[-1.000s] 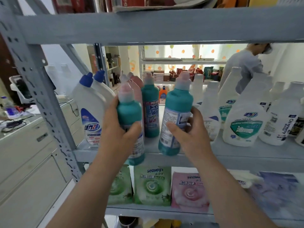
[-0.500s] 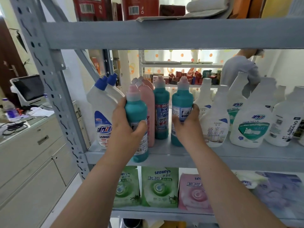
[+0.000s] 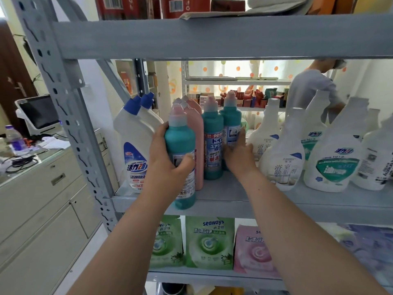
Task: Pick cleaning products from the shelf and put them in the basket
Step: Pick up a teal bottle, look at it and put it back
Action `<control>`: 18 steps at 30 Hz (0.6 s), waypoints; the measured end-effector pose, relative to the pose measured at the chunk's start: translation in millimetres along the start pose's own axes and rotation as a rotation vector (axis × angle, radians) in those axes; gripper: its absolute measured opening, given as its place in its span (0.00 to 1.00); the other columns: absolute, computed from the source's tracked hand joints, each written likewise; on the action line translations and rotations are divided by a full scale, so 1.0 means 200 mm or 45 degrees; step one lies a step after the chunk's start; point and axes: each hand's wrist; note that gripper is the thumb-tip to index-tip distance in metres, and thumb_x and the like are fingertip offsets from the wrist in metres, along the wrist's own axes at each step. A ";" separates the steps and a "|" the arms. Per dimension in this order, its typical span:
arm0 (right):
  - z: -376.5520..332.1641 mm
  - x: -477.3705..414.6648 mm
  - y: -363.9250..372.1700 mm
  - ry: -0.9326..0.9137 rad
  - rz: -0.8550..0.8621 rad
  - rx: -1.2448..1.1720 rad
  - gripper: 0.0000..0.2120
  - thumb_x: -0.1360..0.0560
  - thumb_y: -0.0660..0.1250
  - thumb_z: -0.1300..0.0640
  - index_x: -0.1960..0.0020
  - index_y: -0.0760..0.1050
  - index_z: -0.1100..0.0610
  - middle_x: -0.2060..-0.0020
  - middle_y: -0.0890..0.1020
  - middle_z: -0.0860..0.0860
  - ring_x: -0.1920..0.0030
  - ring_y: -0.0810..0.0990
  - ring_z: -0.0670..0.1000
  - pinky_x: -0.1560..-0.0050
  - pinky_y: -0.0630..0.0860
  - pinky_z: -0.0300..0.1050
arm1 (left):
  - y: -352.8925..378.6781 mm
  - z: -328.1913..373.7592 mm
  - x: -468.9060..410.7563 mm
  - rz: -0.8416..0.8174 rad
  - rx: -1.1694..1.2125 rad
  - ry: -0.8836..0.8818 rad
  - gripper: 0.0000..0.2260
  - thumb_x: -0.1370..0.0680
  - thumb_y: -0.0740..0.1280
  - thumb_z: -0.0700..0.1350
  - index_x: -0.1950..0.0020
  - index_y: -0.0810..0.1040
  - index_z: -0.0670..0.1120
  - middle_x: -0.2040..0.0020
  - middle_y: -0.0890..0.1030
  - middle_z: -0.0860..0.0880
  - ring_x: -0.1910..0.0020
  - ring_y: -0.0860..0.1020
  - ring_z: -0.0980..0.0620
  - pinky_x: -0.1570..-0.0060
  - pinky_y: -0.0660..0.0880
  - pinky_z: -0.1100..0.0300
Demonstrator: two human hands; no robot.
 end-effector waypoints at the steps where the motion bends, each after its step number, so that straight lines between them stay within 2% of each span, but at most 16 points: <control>1: 0.00 -0.02 0.00 0.010 -0.025 -0.047 0.37 0.15 0.60 0.51 0.16 0.40 0.49 0.27 0.69 0.63 0.30 0.72 0.66 0.31 0.70 0.61 | 0.00 -0.01 0.00 -0.004 -0.002 -0.001 0.32 0.25 0.69 0.44 0.36 0.60 0.76 0.45 0.76 0.58 0.50 0.78 0.61 0.57 0.74 0.74; 2: 0.00 -0.02 0.00 0.016 -0.036 -0.097 0.35 0.15 0.59 0.53 0.16 0.41 0.49 0.27 0.70 0.62 0.29 0.72 0.65 0.31 0.70 0.60 | 0.00 -0.01 0.00 -0.010 -0.006 -0.006 0.32 0.24 0.70 0.44 0.36 0.59 0.76 0.44 0.76 0.58 0.49 0.78 0.61 0.56 0.75 0.74; 4: 0.02 0.02 0.01 0.035 0.009 -0.195 0.30 0.16 0.59 0.56 0.17 0.52 0.48 0.27 0.69 0.58 0.31 0.72 0.61 0.34 0.70 0.54 | 0.00 -0.02 0.01 -0.020 -0.008 -0.017 0.33 0.24 0.70 0.43 0.35 0.59 0.76 0.43 0.76 0.59 0.47 0.79 0.61 0.55 0.76 0.73; 6: 0.06 0.11 0.02 -0.026 0.012 -0.184 0.22 0.20 0.62 0.52 0.27 0.67 0.47 0.32 0.70 0.52 0.37 0.72 0.55 0.42 0.68 0.44 | -0.01 -0.03 0.01 -0.023 0.002 -0.021 0.32 0.25 0.69 0.45 0.34 0.59 0.76 0.42 0.76 0.59 0.47 0.79 0.60 0.55 0.77 0.71; 8: 0.09 0.16 0.05 -0.103 -0.147 -0.034 0.20 0.24 0.66 0.48 0.33 0.73 0.49 0.32 0.67 0.50 0.36 0.71 0.52 0.39 0.68 0.41 | -0.01 -0.02 0.01 -0.031 0.004 -0.023 0.32 0.27 0.69 0.48 0.34 0.59 0.76 0.42 0.76 0.58 0.47 0.79 0.60 0.55 0.77 0.68; 10: 0.11 0.17 0.06 -0.131 -0.256 0.092 0.24 0.26 0.69 0.47 0.31 0.74 0.49 0.25 0.60 0.50 0.28 0.65 0.53 0.27 0.62 0.45 | 0.00 -0.02 0.00 -0.036 0.000 -0.033 0.31 0.27 0.68 0.49 0.35 0.58 0.77 0.42 0.76 0.58 0.48 0.79 0.60 0.54 0.76 0.66; 11: 0.11 0.17 0.06 -0.136 -0.258 0.117 0.26 0.27 0.70 0.46 0.30 0.75 0.49 0.24 0.59 0.51 0.26 0.63 0.54 0.24 0.59 0.46 | 0.00 -0.02 0.00 -0.035 0.004 -0.040 0.31 0.27 0.68 0.49 0.36 0.58 0.78 0.43 0.76 0.58 0.49 0.79 0.60 0.54 0.76 0.66; 13: 0.11 0.16 0.06 -0.139 -0.209 0.135 0.28 0.29 0.72 0.43 0.31 0.76 0.50 0.26 0.61 0.51 0.26 0.64 0.56 0.23 0.61 0.49 | 0.00 -0.02 0.00 -0.032 0.014 -0.048 0.31 0.28 0.68 0.49 0.35 0.59 0.77 0.43 0.77 0.58 0.49 0.80 0.59 0.54 0.77 0.64; 15: 0.12 0.16 0.05 -0.150 -0.165 0.163 0.31 0.32 0.73 0.38 0.34 0.77 0.51 0.32 0.63 0.50 0.31 0.68 0.54 0.28 0.67 0.48 | -0.01 -0.03 0.00 -0.030 0.023 -0.045 0.31 0.28 0.68 0.49 0.35 0.60 0.76 0.43 0.77 0.58 0.49 0.80 0.59 0.54 0.77 0.64; 18: 0.14 0.19 0.04 -0.159 -0.069 0.186 0.32 0.35 0.74 0.34 0.38 0.74 0.50 0.44 0.64 0.45 0.44 0.71 0.48 0.45 0.70 0.41 | 0.00 -0.05 -0.01 -0.025 0.030 -0.053 0.31 0.27 0.69 0.49 0.32 0.60 0.75 0.42 0.78 0.58 0.49 0.81 0.59 0.53 0.78 0.63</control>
Point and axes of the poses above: each hand's wrist, its own x-axis away from the middle knuckle, its own y-axis out of the palm, z = x × y
